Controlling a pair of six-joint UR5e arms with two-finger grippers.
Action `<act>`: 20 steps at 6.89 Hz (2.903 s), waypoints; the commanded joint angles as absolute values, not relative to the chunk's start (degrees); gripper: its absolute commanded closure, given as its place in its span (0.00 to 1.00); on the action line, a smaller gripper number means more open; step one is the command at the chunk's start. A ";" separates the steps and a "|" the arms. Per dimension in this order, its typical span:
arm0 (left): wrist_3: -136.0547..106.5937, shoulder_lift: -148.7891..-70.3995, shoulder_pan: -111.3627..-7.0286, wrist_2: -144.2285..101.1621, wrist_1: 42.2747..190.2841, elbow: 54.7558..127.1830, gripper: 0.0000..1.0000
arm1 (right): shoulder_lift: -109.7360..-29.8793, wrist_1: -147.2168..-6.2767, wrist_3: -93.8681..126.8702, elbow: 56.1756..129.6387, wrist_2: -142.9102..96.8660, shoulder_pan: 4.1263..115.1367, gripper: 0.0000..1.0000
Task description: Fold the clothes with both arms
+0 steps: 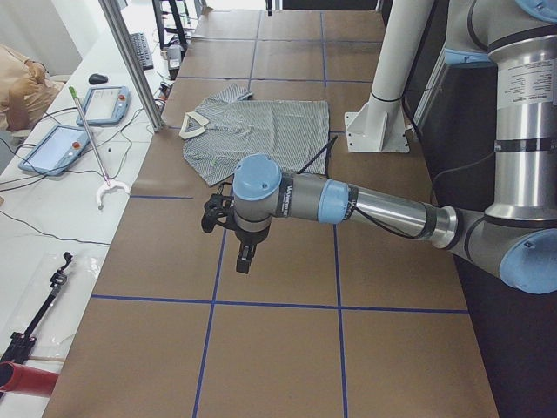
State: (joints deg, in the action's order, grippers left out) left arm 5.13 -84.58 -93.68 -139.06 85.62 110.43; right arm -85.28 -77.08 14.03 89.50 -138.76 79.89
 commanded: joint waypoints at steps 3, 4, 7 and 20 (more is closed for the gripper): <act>5.01 -84.55 -93.60 -139.22 89.37 110.21 0.00 | -66.05 -66.09 51.61 78.24 -130.74 66.57 0.00; 5.01 -84.55 -93.60 -139.22 89.47 109.95 0.00 | -63.74 -65.31 57.51 77.70 -127.13 63.49 0.00; 5.01 -84.55 -93.60 -139.22 91.67 109.51 0.00 | -60.56 -59.85 67.50 73.13 -119.72 55.57 0.01; 5.19 -84.46 -93.52 -139.22 91.67 109.51 0.00 | -55.46 -59.68 66.62 66.18 -116.72 51.77 1.00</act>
State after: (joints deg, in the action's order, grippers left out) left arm 5.18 -84.47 -93.56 -139.22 91.67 109.51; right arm -55.50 -59.74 67.04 65.71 -116.55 51.76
